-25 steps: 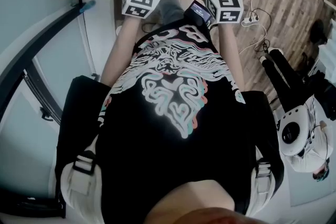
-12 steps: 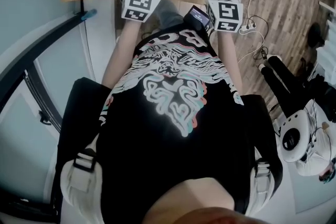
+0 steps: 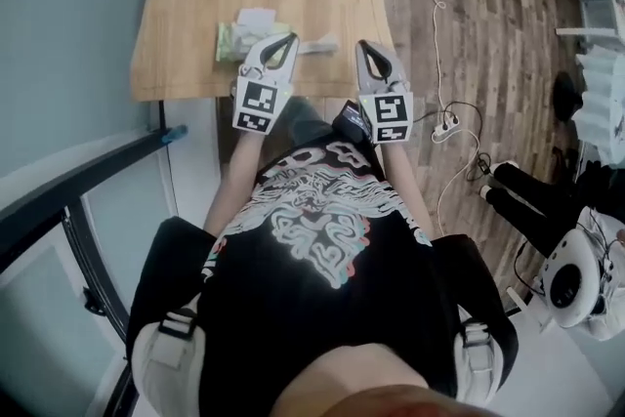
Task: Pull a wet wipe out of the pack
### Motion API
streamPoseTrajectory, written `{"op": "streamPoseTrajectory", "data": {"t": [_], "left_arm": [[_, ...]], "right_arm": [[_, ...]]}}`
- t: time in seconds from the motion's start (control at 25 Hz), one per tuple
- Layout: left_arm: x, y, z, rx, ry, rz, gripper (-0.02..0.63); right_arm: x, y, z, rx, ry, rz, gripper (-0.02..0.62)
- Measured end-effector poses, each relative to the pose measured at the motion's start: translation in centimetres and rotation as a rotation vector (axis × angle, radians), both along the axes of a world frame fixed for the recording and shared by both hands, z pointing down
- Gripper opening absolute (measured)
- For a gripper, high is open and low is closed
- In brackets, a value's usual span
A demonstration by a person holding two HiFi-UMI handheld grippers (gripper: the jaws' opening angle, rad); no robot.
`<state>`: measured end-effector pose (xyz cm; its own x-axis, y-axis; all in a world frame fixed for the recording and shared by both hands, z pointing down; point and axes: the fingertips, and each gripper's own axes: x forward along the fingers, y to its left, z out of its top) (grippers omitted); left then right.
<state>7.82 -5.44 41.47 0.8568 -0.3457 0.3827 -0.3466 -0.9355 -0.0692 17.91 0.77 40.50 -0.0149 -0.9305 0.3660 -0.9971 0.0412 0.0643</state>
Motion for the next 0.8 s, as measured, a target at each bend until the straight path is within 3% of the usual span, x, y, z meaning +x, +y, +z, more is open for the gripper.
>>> {"op": "streamPoseTrajectory", "data": {"t": [0.8], "left_arm": [[-1.2, 2.8, -4.8, 0.065, 0.03, -0.036, -0.012]], "right_arm": [[-1.8, 3.0, -4.0, 0.061, 0.001, -0.027, -0.002]]}}
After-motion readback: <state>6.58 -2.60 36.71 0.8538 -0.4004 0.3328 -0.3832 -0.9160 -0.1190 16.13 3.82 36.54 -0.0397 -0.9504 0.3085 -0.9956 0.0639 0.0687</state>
